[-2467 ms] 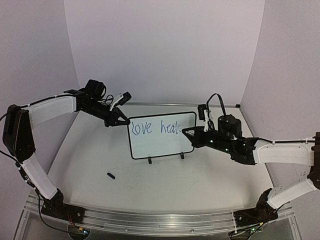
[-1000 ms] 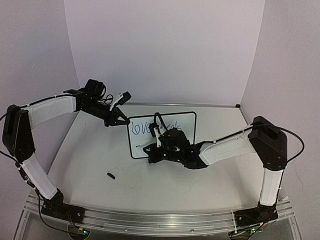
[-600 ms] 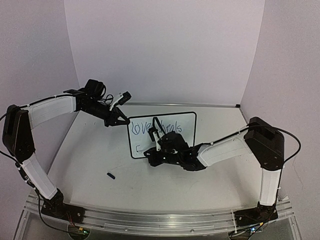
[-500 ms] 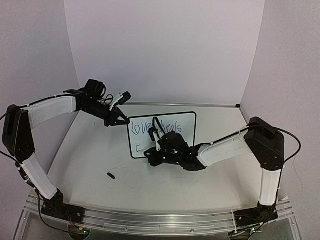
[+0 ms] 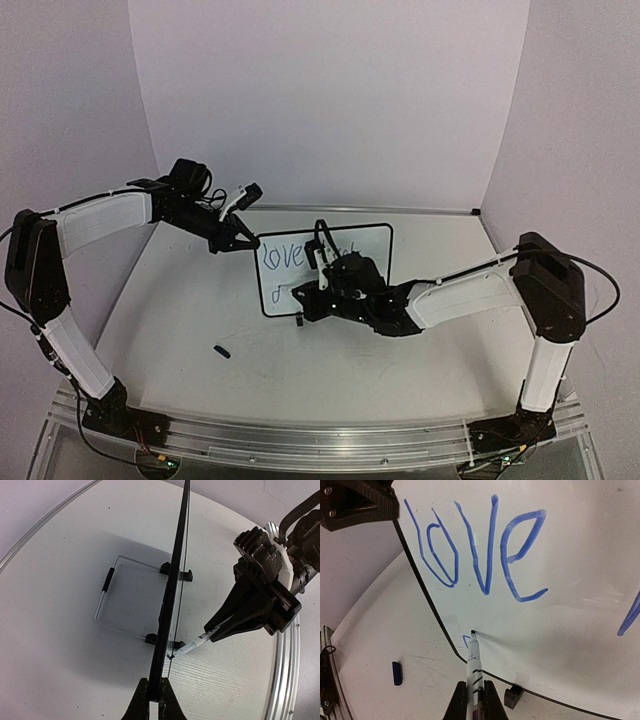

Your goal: Write a sentence on the whiteboard

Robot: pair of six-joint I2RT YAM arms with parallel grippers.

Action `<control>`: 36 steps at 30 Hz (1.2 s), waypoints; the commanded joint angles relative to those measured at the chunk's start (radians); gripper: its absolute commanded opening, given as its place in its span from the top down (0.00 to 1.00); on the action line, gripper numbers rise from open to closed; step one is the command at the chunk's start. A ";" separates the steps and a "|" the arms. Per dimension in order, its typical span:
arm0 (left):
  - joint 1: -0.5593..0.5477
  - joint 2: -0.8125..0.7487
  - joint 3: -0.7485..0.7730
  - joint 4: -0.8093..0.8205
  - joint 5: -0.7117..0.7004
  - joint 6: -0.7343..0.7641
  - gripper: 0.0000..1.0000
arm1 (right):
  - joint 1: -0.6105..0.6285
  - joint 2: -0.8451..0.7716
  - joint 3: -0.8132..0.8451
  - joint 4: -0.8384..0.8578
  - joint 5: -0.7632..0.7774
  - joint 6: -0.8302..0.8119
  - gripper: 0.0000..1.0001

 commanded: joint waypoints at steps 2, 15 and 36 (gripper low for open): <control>0.007 -0.056 0.001 0.036 -0.034 0.024 1.00 | -0.008 0.005 0.007 0.022 0.028 0.000 1.00; 0.006 -0.057 -0.001 0.036 -0.036 0.025 1.00 | -0.008 0.071 -0.027 0.021 -0.005 0.049 1.00; 0.007 -0.059 -0.001 0.038 -0.036 0.025 1.00 | -0.008 -0.103 -0.085 0.046 0.001 0.030 1.00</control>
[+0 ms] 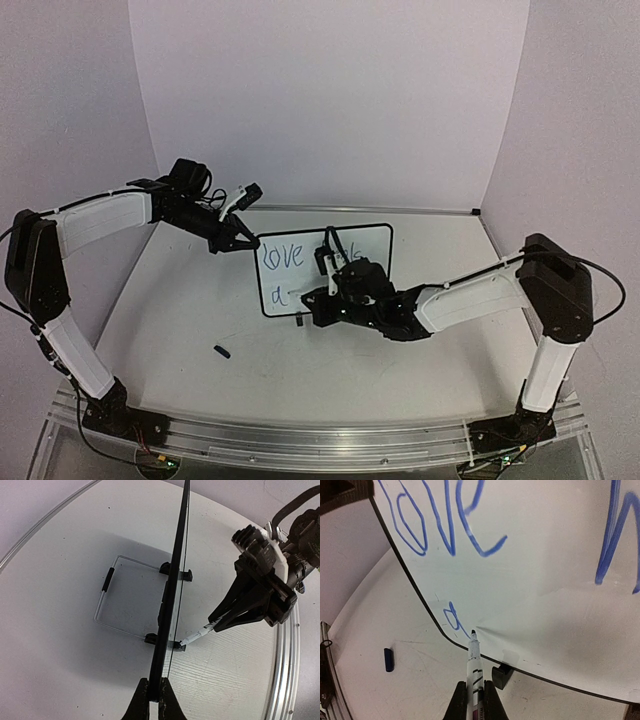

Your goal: Write a sentence on the whiteboard

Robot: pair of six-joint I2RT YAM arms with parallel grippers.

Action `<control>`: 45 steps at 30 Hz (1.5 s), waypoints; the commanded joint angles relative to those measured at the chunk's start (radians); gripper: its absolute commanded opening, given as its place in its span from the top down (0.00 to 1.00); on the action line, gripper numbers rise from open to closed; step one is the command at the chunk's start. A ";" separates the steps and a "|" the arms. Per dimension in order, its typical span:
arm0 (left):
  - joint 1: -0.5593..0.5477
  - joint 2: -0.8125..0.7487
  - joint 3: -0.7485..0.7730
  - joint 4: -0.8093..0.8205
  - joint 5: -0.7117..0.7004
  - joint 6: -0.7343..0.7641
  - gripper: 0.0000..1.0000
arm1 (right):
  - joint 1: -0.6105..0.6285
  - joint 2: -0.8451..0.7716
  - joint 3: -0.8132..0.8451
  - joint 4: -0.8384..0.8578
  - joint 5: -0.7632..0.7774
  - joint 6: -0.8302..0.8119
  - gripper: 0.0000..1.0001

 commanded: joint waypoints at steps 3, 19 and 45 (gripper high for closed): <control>0.007 -0.058 -0.001 0.040 -0.036 0.025 1.00 | -0.002 -0.059 0.012 0.036 0.014 -0.016 1.00; 0.007 -0.056 -0.001 0.037 -0.036 0.026 1.00 | -0.003 0.030 0.052 0.018 0.059 -0.010 1.00; 0.007 -0.063 -0.001 0.039 -0.037 0.025 1.00 | -0.003 -0.092 -0.016 0.001 0.056 -0.009 1.00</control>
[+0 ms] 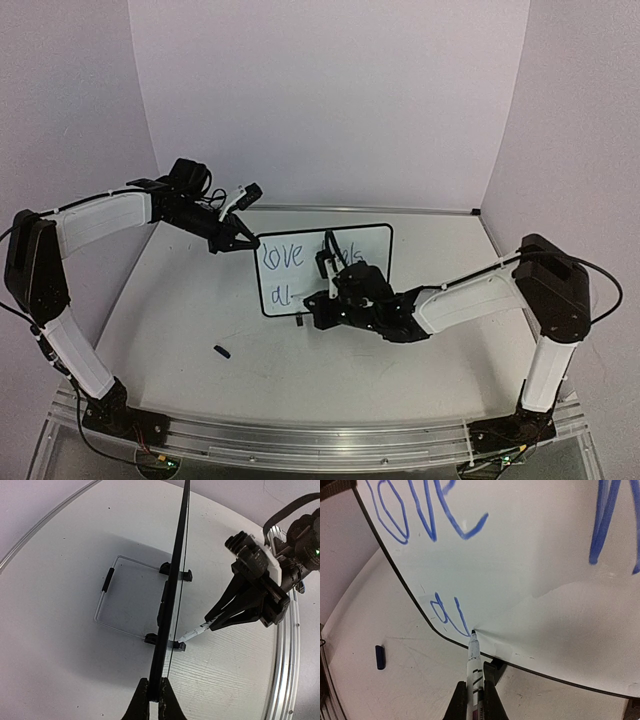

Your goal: Write a sentence on the whiteboard

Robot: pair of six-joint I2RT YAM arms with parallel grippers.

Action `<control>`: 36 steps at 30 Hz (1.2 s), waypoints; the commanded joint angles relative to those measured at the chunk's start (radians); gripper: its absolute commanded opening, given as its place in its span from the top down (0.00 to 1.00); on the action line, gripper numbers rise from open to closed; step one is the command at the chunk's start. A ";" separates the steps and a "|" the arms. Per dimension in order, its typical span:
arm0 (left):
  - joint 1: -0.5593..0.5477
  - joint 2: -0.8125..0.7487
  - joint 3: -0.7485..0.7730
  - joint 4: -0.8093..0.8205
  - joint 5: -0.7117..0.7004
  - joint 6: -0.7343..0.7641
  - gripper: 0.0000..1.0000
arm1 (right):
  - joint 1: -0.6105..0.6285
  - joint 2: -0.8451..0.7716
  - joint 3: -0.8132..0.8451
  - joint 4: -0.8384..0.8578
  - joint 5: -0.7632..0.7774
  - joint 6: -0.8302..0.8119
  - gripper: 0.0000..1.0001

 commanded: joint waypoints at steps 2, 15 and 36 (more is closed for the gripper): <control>0.007 -0.061 0.000 0.039 -0.037 0.025 1.00 | -0.002 -0.102 -0.014 0.017 0.040 -0.024 1.00; 0.007 -0.059 0.000 0.038 -0.037 0.026 1.00 | -0.002 -0.047 0.013 0.012 0.086 -0.030 1.00; 0.007 -0.061 0.000 0.038 -0.039 0.025 1.00 | -0.002 0.056 0.016 -0.015 0.042 0.015 1.00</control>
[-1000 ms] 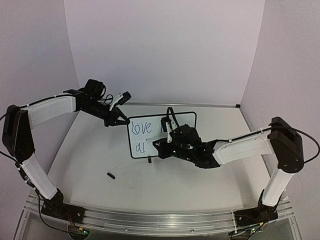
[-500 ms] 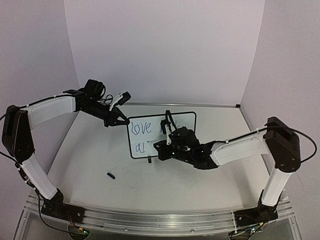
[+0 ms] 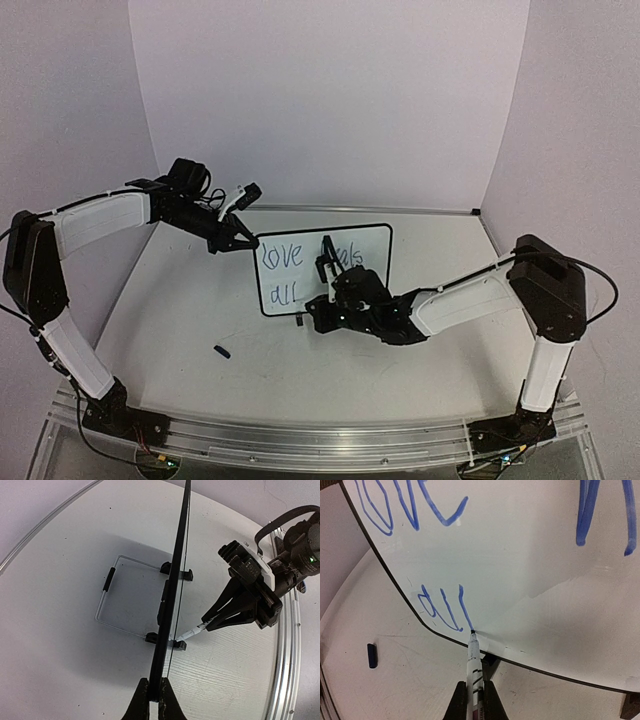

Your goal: Write a sentence on the whiteboard

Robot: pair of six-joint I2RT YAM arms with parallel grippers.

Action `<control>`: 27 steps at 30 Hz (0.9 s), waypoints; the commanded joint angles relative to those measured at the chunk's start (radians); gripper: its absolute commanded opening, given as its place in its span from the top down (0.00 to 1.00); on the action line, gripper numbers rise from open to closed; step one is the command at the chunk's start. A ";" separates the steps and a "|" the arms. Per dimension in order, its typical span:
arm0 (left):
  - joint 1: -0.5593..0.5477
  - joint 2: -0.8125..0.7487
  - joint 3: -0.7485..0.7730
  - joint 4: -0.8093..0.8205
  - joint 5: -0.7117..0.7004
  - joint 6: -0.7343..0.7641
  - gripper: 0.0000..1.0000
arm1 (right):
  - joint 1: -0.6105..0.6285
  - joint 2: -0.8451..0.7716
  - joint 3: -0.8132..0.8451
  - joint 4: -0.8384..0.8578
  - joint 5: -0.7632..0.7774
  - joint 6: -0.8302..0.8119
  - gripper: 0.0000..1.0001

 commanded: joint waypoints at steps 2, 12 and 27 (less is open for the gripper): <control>0.007 -0.051 0.006 0.037 -0.031 0.024 1.00 | -0.004 0.032 0.019 -0.002 0.019 0.011 1.00; 0.006 -0.048 0.006 0.038 -0.030 0.024 1.00 | -0.004 -0.013 0.006 -0.005 0.059 0.001 1.00; 0.007 -0.051 0.006 0.038 -0.029 0.024 1.00 | -0.001 -0.115 -0.062 0.026 0.038 -0.007 1.00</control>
